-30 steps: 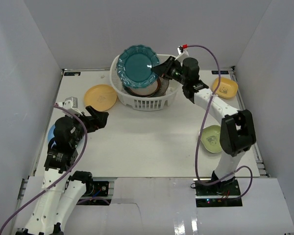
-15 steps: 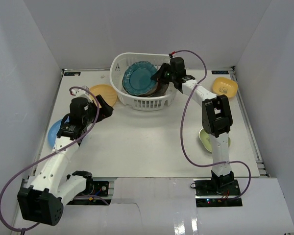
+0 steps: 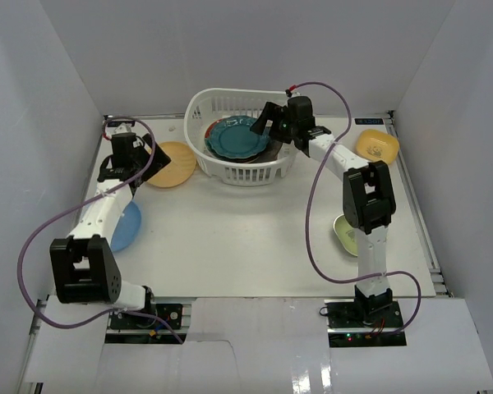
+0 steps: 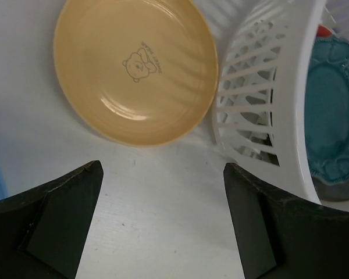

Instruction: Place the plates into the plastic bin on the countertop

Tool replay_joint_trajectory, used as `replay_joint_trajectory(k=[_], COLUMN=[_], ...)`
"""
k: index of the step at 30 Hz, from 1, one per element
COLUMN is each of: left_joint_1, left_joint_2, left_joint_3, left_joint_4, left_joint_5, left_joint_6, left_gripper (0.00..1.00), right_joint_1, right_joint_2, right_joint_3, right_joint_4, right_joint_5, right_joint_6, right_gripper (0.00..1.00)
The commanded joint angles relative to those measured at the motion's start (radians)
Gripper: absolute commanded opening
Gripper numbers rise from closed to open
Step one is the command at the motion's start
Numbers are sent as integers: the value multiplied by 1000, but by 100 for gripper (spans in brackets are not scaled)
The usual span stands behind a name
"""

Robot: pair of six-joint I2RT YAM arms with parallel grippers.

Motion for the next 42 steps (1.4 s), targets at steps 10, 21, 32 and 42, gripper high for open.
replay_joint_trajectory(k=[10, 21, 32, 42], left_joint_1=[188, 193, 201, 202], left_joint_2=[352, 592, 511, -165], left_joint_3=[231, 375, 297, -8], left_joint_4=[16, 16, 45, 204], left_joint_5=[9, 97, 104, 98], left_joint_6=[-22, 28, -16, -163], left_gripper=[82, 60, 0, 0], right_joint_1=[-1, 319, 597, 721], right_joint_2=[-413, -703, -424, -88], right_joint_3=[-296, -751, -638, -322], right_joint_4=[110, 323, 345, 316], right_joint_5=[11, 51, 143, 192], right_joint_6=[-132, -143, -115, -16], right_gripper=[92, 68, 66, 74])
